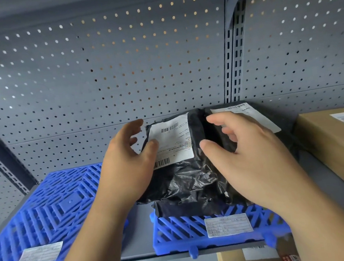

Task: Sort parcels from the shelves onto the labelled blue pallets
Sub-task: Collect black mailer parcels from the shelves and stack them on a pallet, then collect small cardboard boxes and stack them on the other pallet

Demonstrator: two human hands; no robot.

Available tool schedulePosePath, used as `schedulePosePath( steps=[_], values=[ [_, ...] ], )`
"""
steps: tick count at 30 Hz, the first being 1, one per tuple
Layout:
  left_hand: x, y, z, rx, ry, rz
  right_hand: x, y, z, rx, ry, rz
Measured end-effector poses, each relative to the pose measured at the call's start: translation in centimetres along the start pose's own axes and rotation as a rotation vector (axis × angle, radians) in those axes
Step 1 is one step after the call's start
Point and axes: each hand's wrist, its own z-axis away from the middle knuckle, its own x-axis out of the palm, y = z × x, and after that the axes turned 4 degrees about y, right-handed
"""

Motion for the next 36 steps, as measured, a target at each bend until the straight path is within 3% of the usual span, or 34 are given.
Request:
schedulePosePath(
  steps=[12,19,25,36],
  values=[
    [-0.8,3.1,5.3,0.14,0.14,-0.318,-2.1,1.1,2.2,-0.052,-0.018,-0.036],
    [-1.5,5.1,8.7,0.218,0.152,-0.361,-4.2,0.2,4.7,-0.09,0.14,0.102],
    [-1.8,6.7,12.4,0.301,0.089,-0.287,-6.6,-1.1,8.7,-0.045,0.183,0.183],
    [-2.3,5.8,22.5,0.389,-0.145,-0.181,-8.8,-3.2,20.6,0.15,0.054,0.394]
  ],
)
